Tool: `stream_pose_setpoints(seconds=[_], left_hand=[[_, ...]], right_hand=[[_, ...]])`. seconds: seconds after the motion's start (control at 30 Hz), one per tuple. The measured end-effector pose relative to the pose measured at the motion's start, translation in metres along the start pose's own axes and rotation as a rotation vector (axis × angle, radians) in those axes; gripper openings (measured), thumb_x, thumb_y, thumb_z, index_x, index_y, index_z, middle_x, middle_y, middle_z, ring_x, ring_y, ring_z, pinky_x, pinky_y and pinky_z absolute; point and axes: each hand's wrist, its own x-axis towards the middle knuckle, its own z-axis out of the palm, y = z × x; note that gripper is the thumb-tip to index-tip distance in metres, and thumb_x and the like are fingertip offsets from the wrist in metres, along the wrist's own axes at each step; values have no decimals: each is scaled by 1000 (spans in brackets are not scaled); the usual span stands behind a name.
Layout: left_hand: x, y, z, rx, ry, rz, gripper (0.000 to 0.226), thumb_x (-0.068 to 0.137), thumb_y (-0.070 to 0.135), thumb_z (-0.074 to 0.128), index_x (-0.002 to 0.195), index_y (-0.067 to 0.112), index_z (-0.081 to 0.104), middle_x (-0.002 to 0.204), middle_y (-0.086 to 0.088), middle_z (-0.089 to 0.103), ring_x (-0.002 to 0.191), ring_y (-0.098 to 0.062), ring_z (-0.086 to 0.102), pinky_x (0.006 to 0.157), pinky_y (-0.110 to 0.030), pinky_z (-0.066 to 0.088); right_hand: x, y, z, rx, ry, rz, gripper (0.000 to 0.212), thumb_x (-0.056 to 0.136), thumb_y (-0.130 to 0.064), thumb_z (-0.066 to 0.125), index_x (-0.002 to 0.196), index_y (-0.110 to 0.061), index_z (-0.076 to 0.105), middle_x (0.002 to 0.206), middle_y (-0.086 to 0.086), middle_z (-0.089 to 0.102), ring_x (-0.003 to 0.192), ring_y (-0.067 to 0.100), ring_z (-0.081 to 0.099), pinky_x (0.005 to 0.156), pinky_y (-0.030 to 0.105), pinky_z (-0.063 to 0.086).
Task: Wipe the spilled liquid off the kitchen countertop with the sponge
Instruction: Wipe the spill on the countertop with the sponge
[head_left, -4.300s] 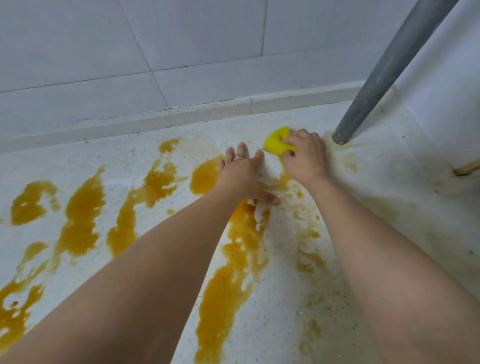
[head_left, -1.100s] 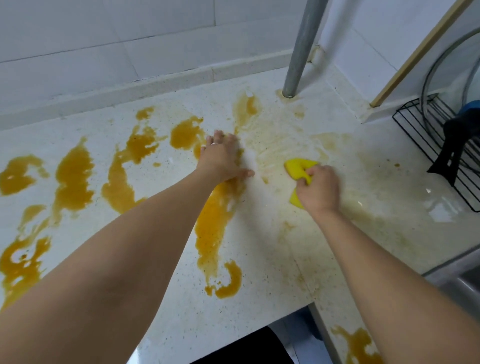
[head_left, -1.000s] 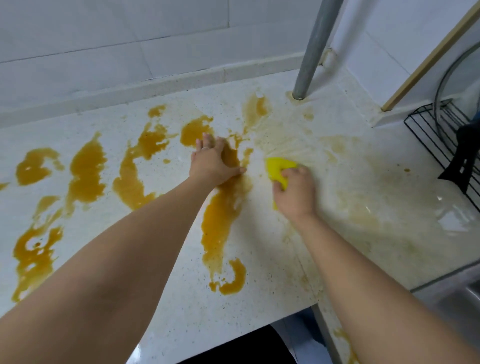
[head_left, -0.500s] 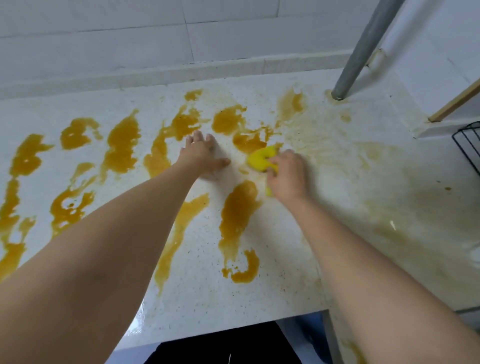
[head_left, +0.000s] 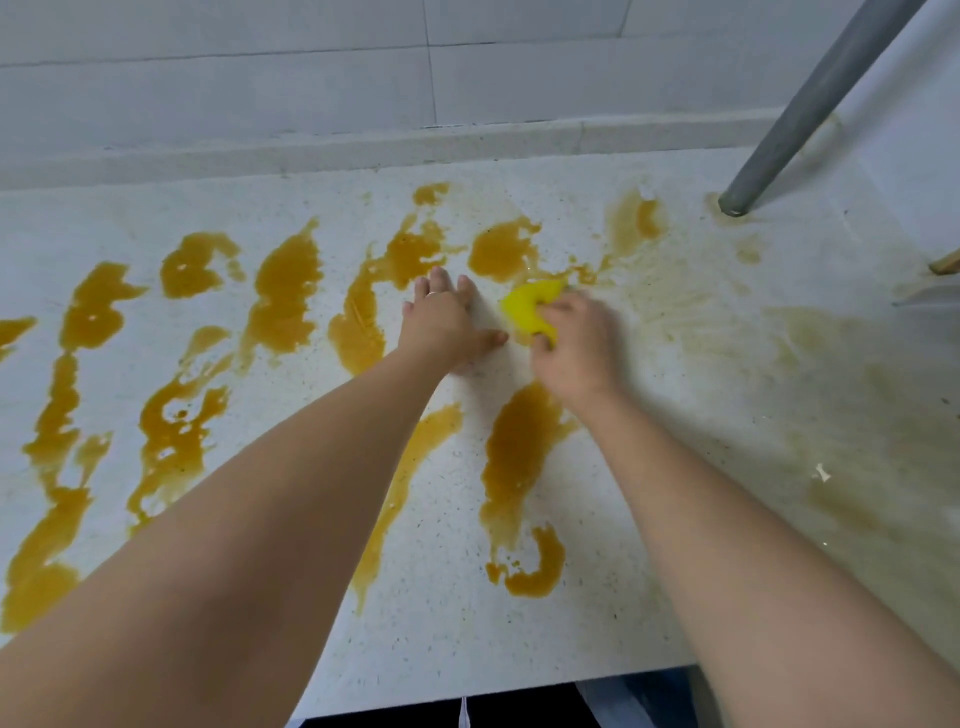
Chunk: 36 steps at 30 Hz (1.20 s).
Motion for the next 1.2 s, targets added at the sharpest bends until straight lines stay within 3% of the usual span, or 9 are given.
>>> stream_pose_setpoints(seconds=[0.07, 0.2, 0.37, 0.5, 0.67, 0.8, 0.93, 1.07, 1.2], left_hand=[[1, 0, 0, 12, -3, -5, 85, 86, 52, 57, 149, 12, 16, 157, -14, 3, 143, -35, 6, 115, -48, 20], [4, 2, -4, -16, -34, -8, 91, 82, 54, 62, 150, 14, 16, 157, -13, 2, 144, -35, 3, 115, -49, 21], [18, 2, -20, -73, -26, -24, 105, 71, 54, 73, 151, 20, 14, 159, -11, -4, 146, -32, -3, 117, -46, 12], [33, 4, -29, -37, -53, -20, 110, 69, 53, 75, 152, 19, 12, 159, -11, -8, 146, -33, -6, 117, -47, 9], [44, 4, -33, 1, -83, -6, 120, 63, 58, 76, 152, 17, 8, 158, -11, -10, 145, -33, -8, 117, -47, 7], [44, 4, -35, -1, -81, -7, 120, 61, 58, 77, 152, 17, 12, 159, -11, -6, 146, -33, -6, 117, -47, 10], [45, 8, -37, 8, -97, -32, 122, 60, 57, 79, 152, 17, 9, 158, -11, -7, 145, -34, -7, 118, -48, 11], [41, 7, -37, -13, -98, -26, 121, 63, 55, 78, 152, 17, 5, 158, -11, -10, 145, -33, -10, 117, -47, 5], [41, 8, -38, -5, -95, -25, 121, 63, 55, 77, 152, 17, 6, 159, -10, -9, 145, -32, -9, 117, -47, 7]], right_hand=[[-2, -8, 6, 2, -23, -115, 34, 87, -8, 49, 119, -10, 60, 126, 11, 51, 114, 29, 44, 100, 32, 32], [24, 26, -14, -101, 168, 265, 30, 87, -8, 47, 115, -5, 59, 128, 18, 50, 117, 32, 44, 103, 37, 31], [23, 7, 3, -103, 27, -80, 37, 90, -10, 46, 126, -12, 54, 131, 13, 49, 116, 31, 43, 100, 33, 30], [52, 36, -15, -121, 162, 303, 26, 88, -10, 47, 109, -3, 59, 126, 20, 49, 117, 32, 43, 100, 35, 31], [55, 25, -1, -99, 67, -39, 39, 88, -11, 48, 126, -16, 55, 131, 11, 49, 117, 31, 43, 102, 37, 32], [82, 49, -24, -119, 188, 346, 31, 87, -11, 46, 115, -6, 58, 127, 19, 50, 118, 35, 43, 102, 38, 30], [75, 11, 2, -50, 47, -40, 35, 85, -11, 48, 117, -9, 60, 130, 12, 49, 117, 31, 43, 101, 34, 31], [90, 26, -9, -19, 167, 238, 35, 86, -10, 47, 120, -8, 58, 131, 16, 47, 123, 31, 40, 108, 36, 27], [75, 8, 1, -13, -11, -121, 39, 87, -9, 48, 125, -13, 56, 130, 9, 49, 117, 28, 41, 101, 30, 30]])
